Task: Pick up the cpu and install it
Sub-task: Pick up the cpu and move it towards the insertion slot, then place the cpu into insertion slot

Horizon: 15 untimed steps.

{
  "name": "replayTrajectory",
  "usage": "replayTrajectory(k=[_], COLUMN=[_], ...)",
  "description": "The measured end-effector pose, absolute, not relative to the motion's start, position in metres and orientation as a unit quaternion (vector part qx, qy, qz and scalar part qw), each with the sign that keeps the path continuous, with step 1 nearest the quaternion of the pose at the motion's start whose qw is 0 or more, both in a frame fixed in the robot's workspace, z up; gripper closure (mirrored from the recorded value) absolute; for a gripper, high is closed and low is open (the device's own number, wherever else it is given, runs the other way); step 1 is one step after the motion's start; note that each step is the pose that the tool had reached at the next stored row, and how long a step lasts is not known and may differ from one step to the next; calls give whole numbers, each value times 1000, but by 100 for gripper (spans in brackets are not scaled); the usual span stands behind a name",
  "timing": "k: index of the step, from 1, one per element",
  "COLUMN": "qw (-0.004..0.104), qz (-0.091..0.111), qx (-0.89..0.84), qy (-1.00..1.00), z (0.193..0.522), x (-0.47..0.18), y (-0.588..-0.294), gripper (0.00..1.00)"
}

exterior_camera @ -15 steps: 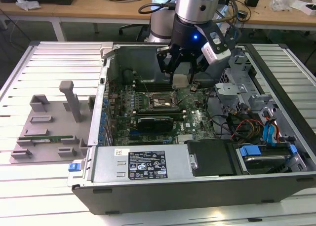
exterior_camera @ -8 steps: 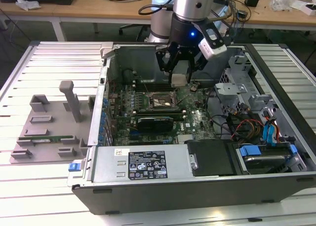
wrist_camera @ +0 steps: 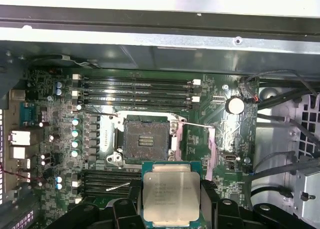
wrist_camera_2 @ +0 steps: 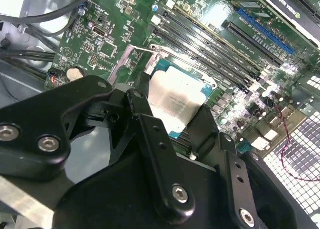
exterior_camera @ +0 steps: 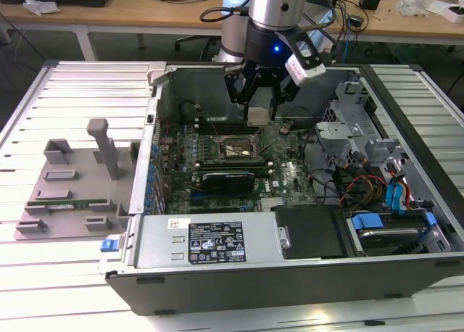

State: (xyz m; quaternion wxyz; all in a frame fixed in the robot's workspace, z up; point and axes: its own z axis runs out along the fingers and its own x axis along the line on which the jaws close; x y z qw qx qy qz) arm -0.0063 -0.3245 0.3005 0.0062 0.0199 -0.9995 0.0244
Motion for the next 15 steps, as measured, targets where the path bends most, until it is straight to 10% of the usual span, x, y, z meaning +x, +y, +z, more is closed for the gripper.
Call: replayTrajectory(k=[15], qw=[8], qz=[25], qx=[-39], qy=[-999], z=[300], x=[-7], y=[-325], gripper=[45])
